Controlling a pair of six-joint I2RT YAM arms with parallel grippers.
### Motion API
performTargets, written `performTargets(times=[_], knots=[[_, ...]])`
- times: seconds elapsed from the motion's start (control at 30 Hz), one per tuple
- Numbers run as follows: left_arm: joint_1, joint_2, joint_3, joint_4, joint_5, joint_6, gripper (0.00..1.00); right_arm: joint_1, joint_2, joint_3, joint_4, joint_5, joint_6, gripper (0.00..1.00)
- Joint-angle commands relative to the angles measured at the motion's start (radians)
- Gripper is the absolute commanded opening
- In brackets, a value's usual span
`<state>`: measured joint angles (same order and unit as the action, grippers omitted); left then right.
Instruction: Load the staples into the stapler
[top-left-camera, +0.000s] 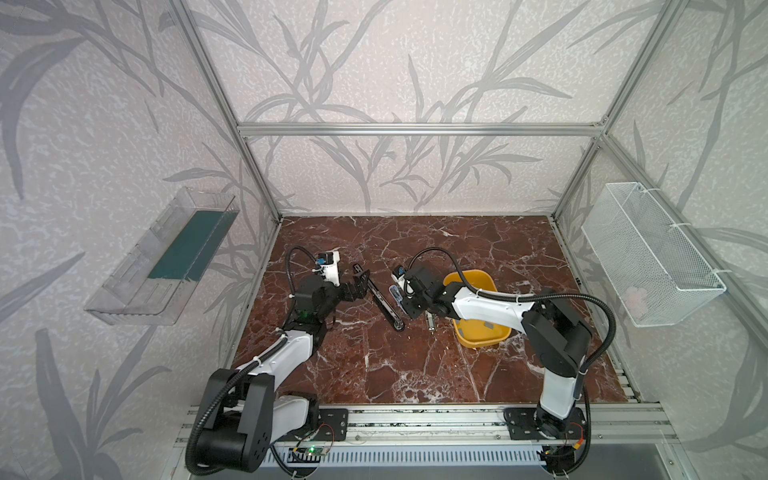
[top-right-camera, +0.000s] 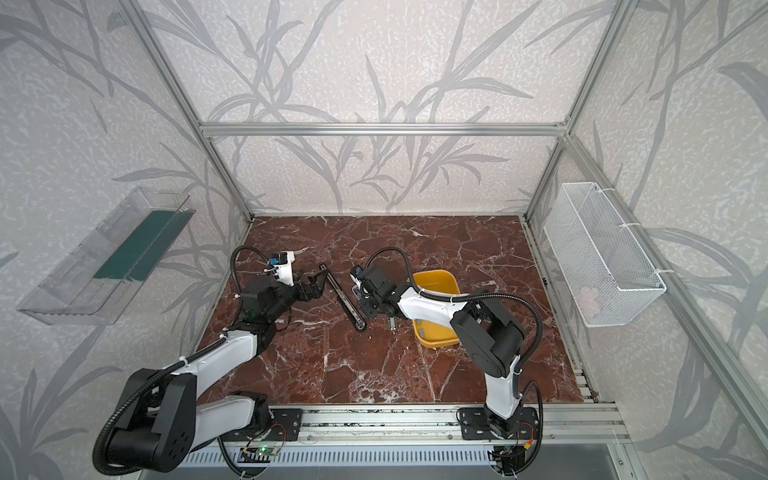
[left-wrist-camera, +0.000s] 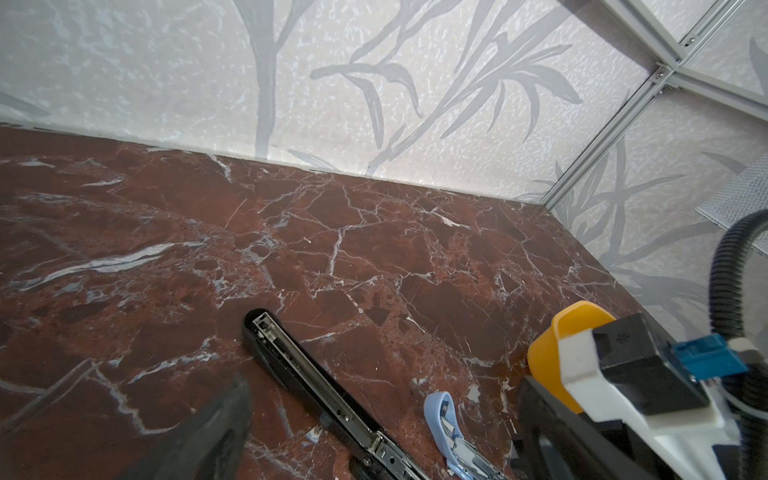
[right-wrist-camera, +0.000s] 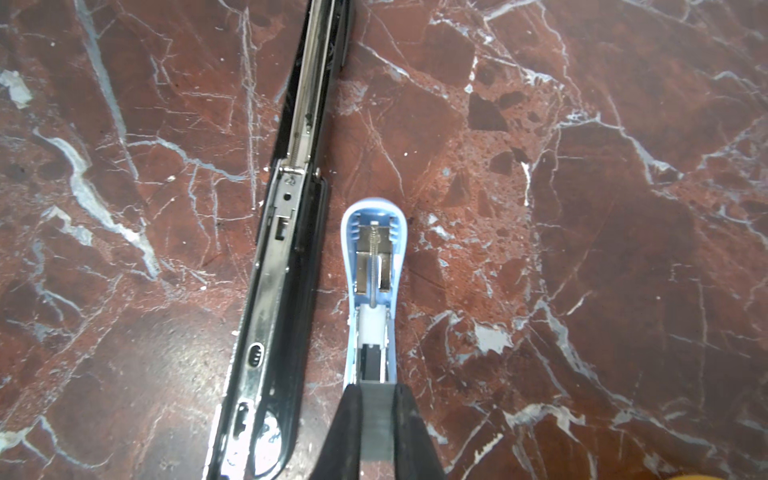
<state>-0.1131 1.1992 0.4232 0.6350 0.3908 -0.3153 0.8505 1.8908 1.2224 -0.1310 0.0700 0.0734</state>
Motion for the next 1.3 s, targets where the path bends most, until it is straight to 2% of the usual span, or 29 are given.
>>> performTargets(times=[0.0, 0.27, 1.27], knots=[[0.001, -0.026, -0.009, 0.043, 0.019, -0.018, 0.99, -0.004, 0.03, 0.026, -0.005, -0.001, -0.017, 0.1], [0.0, -0.028, -0.009, 0.045, 0.02, -0.018, 0.99, -0.004, 0.041, 0.035, -0.011, -0.033, -0.013, 0.1], [0.0, -0.027, -0.017, 0.052, 0.02, -0.015, 0.99, -0.004, 0.103, 0.077, -0.045, -0.018, -0.032, 0.08]])
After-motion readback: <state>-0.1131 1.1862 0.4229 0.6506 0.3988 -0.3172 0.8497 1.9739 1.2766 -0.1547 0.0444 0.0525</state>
